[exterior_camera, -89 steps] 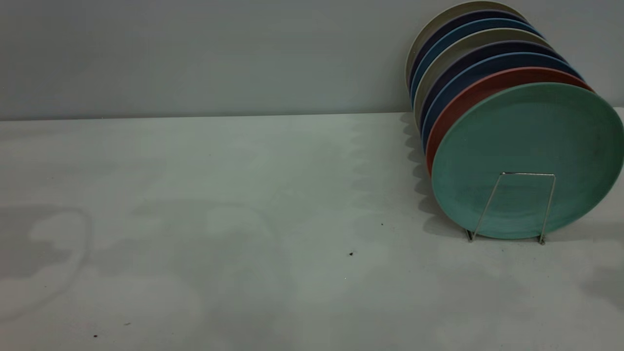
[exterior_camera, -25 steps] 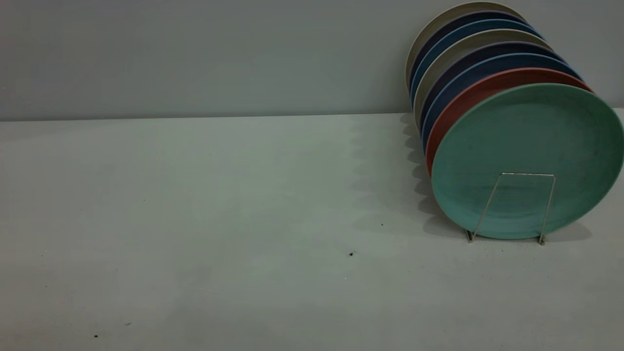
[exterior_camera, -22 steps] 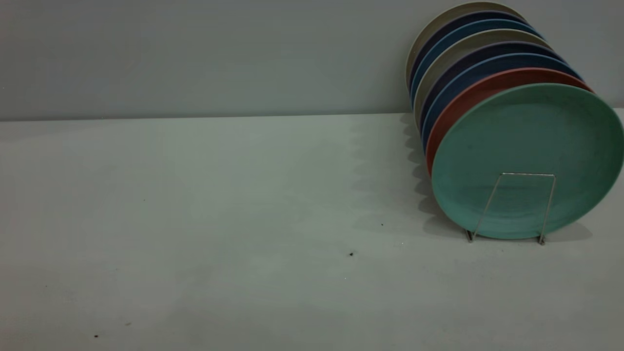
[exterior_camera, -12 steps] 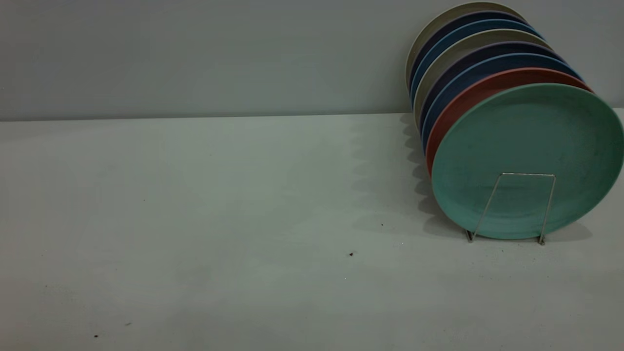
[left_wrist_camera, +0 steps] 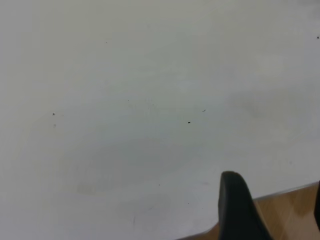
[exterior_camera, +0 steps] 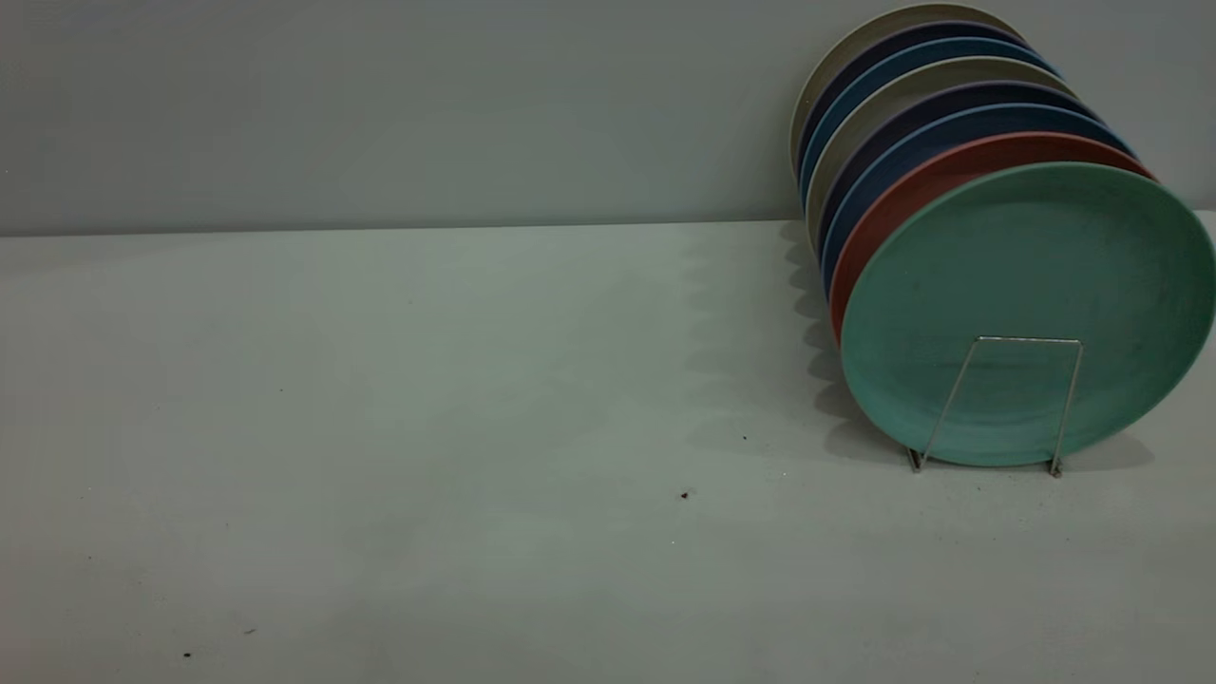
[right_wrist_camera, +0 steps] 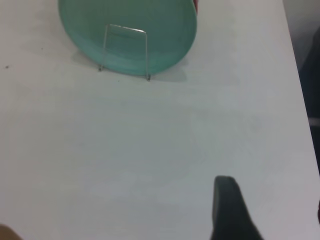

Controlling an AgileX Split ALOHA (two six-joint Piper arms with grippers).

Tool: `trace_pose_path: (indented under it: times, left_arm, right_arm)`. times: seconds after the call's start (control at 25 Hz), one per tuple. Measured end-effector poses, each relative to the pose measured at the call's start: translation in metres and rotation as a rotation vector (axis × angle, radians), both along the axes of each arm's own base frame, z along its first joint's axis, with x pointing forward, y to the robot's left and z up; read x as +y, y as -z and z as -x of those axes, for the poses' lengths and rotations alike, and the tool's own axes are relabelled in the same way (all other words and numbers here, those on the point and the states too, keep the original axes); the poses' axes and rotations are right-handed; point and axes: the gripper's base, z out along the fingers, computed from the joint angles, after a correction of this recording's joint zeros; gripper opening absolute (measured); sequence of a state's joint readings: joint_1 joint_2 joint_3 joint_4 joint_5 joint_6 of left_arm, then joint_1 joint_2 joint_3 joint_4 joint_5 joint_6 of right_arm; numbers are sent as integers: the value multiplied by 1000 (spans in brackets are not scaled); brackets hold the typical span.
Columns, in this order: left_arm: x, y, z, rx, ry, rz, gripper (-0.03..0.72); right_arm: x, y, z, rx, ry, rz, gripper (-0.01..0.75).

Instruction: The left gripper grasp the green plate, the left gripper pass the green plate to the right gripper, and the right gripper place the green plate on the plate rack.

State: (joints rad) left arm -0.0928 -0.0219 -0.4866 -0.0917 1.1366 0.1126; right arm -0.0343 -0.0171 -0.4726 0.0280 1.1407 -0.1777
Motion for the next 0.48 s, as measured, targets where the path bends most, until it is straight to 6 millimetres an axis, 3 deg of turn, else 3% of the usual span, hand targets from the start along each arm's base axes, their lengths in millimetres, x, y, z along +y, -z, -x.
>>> trace_pose_path:
  times: [0.48]
  left_arm:
    - [0, 0, 0, 0, 0, 0, 409]
  right_arm:
    - [-1, 0, 0, -1, 74, -90, 430]
